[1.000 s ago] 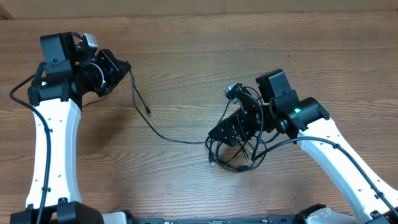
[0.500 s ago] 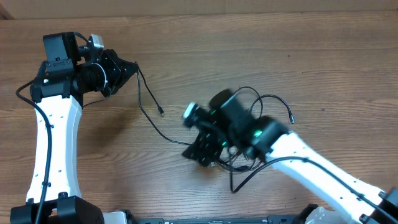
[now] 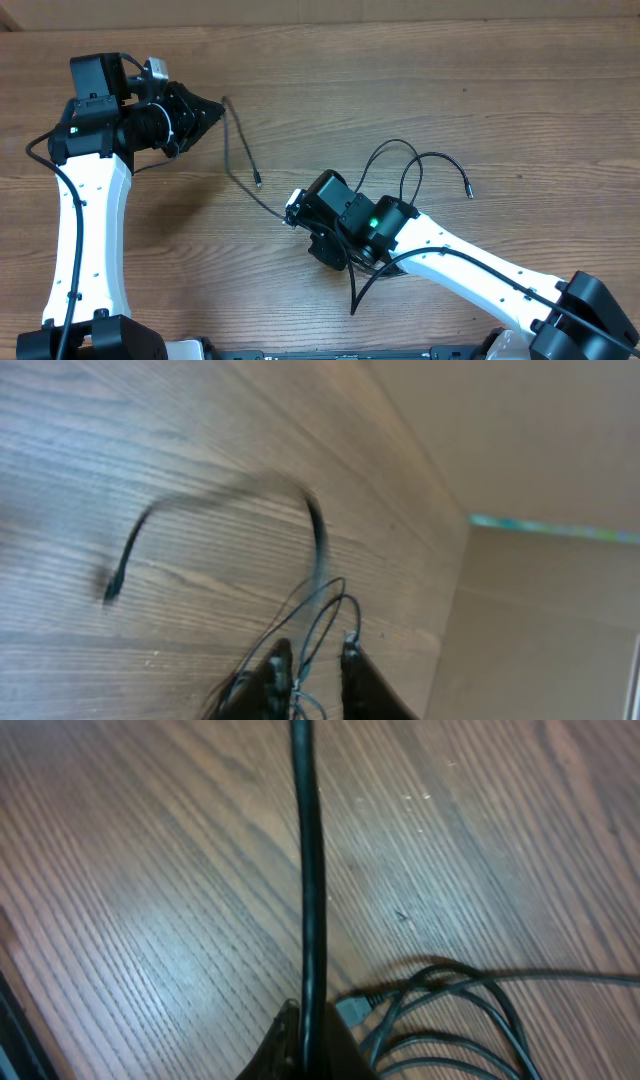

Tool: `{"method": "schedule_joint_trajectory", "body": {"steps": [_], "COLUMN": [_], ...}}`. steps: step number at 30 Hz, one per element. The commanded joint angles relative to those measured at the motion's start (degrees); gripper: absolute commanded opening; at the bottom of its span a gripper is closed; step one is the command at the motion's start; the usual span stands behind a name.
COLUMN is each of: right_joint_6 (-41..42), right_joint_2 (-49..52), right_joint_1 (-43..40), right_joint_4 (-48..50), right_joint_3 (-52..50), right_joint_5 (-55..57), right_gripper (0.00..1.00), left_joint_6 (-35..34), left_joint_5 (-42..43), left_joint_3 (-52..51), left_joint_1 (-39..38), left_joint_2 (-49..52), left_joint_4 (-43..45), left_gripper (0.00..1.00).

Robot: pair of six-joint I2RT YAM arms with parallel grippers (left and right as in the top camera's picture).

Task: Untangle cables

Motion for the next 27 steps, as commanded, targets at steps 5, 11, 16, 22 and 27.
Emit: {"method": "schedule_joint_trajectory", "body": {"steps": [5, 11, 16, 22, 27], "right_joint_6": [5.0, -6.8, -10.4, -6.5, -6.2], "right_joint_2": [-7.3, -9.9, -10.5, -17.1, -17.3], "right_joint_1": [-4.3, -11.6, -16.3, -12.3, -11.7], "right_joint_4": [-3.6, 5.6, 12.1, 16.1, -0.9], "right_joint_3": [18.9, 26.6, 27.2, 28.3, 27.5], "right_joint_5": [13.8, 25.1, 34.9, 22.6, -8.6], "right_gripper": [0.04, 0.04, 0.04, 0.04, 0.04], "left_joint_6": [1.4, 4.3, 9.5, 11.9, 11.8], "left_joint_5": [-7.4, -7.1, -7.2, -7.6, -7.6], "left_joint_3": [0.3, 0.3, 0.3, 0.2, 0.2], "left_joint_1": [-0.1, -0.1, -0.1, -0.1, -0.1], "left_joint_2": [0.0, 0.0, 0.0, 0.0, 0.0], "left_joint_4": [-10.4, -19.8, -24.7, -26.1, -25.2], "left_gripper": [0.92, 1.00, 0.99, 1.00, 1.00]}}
